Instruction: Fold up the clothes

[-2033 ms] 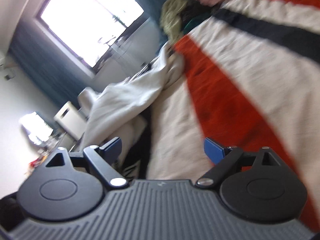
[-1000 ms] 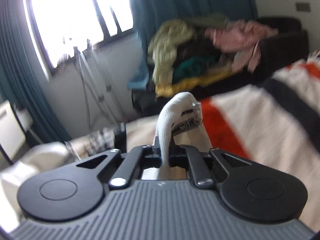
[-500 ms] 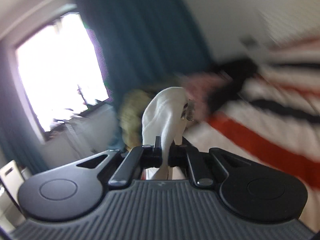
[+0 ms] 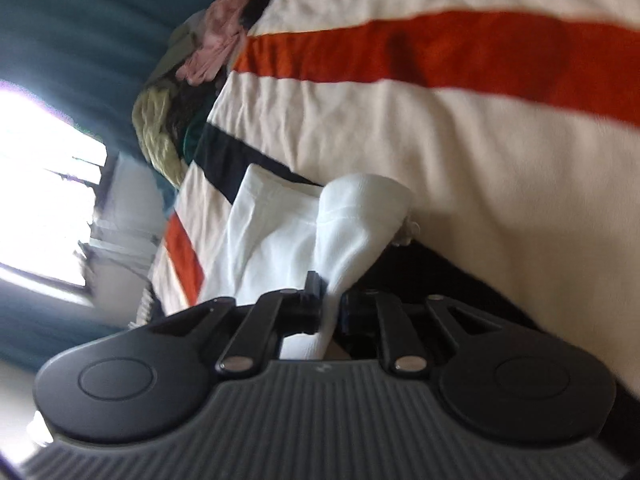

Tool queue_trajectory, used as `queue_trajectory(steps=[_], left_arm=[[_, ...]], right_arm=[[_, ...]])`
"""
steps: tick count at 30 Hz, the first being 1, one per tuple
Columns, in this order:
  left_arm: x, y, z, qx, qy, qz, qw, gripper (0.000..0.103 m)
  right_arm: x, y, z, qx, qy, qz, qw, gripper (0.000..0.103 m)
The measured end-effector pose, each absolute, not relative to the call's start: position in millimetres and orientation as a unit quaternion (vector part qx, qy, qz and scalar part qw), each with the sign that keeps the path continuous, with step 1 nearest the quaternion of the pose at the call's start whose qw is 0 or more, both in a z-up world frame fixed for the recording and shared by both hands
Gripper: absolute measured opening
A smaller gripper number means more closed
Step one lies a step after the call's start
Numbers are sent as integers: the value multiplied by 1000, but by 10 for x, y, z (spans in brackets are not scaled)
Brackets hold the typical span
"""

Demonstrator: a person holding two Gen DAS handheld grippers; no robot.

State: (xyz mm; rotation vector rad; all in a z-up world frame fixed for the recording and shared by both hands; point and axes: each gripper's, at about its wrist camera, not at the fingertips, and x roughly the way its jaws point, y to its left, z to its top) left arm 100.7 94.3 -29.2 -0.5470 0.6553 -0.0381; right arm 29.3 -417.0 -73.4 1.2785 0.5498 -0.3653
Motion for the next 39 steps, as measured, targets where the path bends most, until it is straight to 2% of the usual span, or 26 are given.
queue_trajectory(steps=[1, 2, 3, 5, 10, 15, 17, 18, 21, 24, 27, 31, 32, 33, 35, 36, 37, 39], left_arm=[[990, 1033, -288, -281, 322, -8, 904, 81], [991, 1117, -271, -289, 331, 0, 898, 82], [992, 1199, -254, -297, 340, 9, 892, 82], [1037, 1300, -217, -277, 359, 22, 891, 88], [1143, 1777, -292, -324, 377, 58, 866, 88], [1061, 2359, -584, -480, 343, 74, 804, 90], [954, 2564, -707, -557, 304, 89, 768, 90], [891, 2654, -744, -584, 278, 98, 757, 90], [792, 2833, -769, -592, 228, 147, 759, 89], [791, 2915, -812, -587, 201, 177, 764, 78], [882, 2900, -843, -581, 196, 188, 767, 70], [935, 2900, -812, -562, 195, 198, 779, 67], [943, 2902, -799, -557, 195, 201, 782, 59], [951, 2903, -785, -551, 195, 203, 785, 54], [967, 2906, -758, -540, 195, 208, 792, 35], [951, 2903, -739, -532, 191, 212, 797, 30], [940, 2908, -707, -522, 188, 217, 803, 16], [885, 2883, -580, -499, 167, 220, 821, 15]], right_arm=[[267, -4172, -743, 593, 248, -168, 747, 51], [246, -4170, -745, 598, 245, -170, 744, 67], [225, -4168, -748, 602, 243, -172, 741, 72], [214, -4203, -768, 607, 236, -162, 741, 74], [179, -4282, -898, 645, 219, -140, 719, 73], [207, -4347, -961, 652, 219, -150, 710, 54], [226, -4401, -953, 644, 221, -159, 715, 37], [239, -4455, -950, 637, 218, -160, 722, 34], [253, -4582, -1011, 626, 220, -172, 728, 32], [265, -4579, -1058, 631, 223, -173, 722, 29], [323, -4575, -1025, 616, 226, -177, 733, 29], [349, -4587, -1017, 604, 231, -176, 742, 26], [345, -4583, -996, 594, 234, -178, 749, 22], [340, -4578, -971, 583, 238, -181, 756, 20], [323, -4570, -912, 571, 233, -184, 766, 17], [312, -4567, -882, 570, 227, -184, 768, 15], [286, -4562, -846, 569, 217, -186, 771, 14], [227, -4553, -772, 568, 195, -191, 776, 13]])
